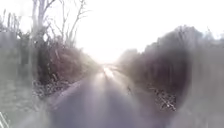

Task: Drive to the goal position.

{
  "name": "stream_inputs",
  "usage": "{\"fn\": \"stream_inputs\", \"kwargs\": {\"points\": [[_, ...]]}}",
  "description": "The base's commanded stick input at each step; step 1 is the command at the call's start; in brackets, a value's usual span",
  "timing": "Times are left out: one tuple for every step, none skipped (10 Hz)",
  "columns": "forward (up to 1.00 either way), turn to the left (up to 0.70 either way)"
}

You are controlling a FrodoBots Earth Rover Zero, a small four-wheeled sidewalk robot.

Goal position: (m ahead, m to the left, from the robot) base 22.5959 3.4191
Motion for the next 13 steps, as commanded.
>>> {"fn": "stream_inputs", "kwargs": {"points": [[1.00, 0.00], [1.00, 0.00], [1.00, 0.00], [1.00, 0.00], [1.00, 0.00], [1.00, 0.00], [1.00, 0.00], [1.00, 0.00], [1.00, 0.00], [1.00, 0.00], [1.00, 0.00], [1.00, 0.00], [1.00, 0.00]]}}
